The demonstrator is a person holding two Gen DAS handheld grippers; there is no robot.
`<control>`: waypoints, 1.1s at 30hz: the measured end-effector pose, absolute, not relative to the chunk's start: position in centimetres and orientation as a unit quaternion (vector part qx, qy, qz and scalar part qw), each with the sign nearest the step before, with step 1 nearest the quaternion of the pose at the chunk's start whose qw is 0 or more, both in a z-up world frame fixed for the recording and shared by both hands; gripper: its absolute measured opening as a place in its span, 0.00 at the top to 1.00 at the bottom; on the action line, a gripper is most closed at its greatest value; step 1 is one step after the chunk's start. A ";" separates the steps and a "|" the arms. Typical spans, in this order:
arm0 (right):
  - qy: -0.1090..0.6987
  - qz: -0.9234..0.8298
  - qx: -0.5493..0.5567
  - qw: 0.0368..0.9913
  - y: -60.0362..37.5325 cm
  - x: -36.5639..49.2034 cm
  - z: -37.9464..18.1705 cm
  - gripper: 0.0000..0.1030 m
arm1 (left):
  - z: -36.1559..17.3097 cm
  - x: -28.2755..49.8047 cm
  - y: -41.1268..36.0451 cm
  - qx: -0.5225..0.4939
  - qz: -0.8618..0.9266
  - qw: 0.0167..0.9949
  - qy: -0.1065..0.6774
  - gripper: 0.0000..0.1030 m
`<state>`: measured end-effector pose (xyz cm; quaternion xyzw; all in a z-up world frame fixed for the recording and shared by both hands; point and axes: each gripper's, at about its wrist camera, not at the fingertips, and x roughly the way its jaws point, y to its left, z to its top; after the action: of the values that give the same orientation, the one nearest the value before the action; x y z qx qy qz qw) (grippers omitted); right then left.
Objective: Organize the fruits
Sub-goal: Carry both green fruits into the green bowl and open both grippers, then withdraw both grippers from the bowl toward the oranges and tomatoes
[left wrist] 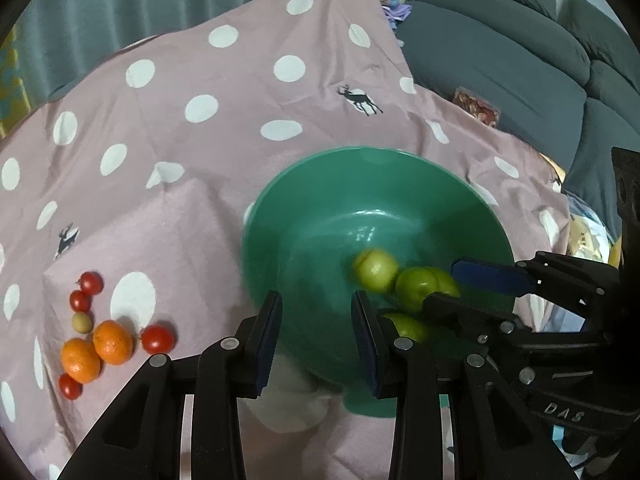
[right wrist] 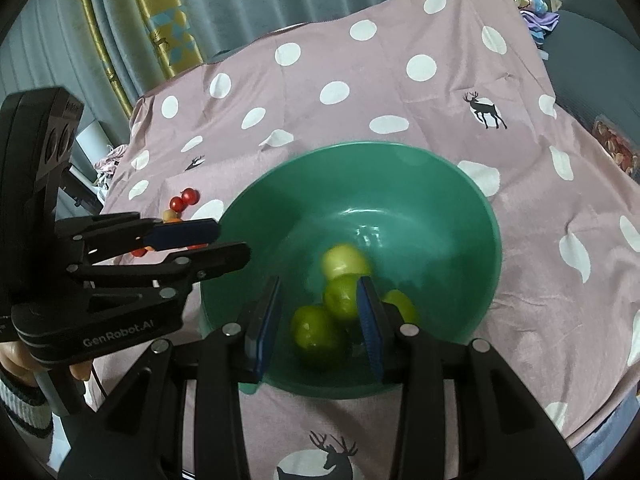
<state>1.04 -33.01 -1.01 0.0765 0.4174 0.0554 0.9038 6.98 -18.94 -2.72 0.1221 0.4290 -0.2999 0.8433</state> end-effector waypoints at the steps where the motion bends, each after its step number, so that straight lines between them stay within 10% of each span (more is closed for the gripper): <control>1: 0.416 0.054 0.078 0.904 -33.1 1.0 -1.0 0.60 | -2.6 7.0 -18.6 0.119 -0.298 0.844 0.430 0.65; 14: 0.397 0.067 0.084 0.911 -31.7 0.3 0.5 0.41 | -1.9 6.1 -10.9 0.079 -0.220 0.869 0.437 0.30; 33: 0.409 0.156 0.049 0.898 -24.9 0.2 0.7 0.25 | -4.1 3.7 0.8 -0.001 -0.083 0.883 0.462 0.17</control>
<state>0.24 -24.89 0.73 0.0495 0.4090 0.1556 0.8978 3.70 0.80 -4.06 -0.0006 0.4618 -0.0834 0.8830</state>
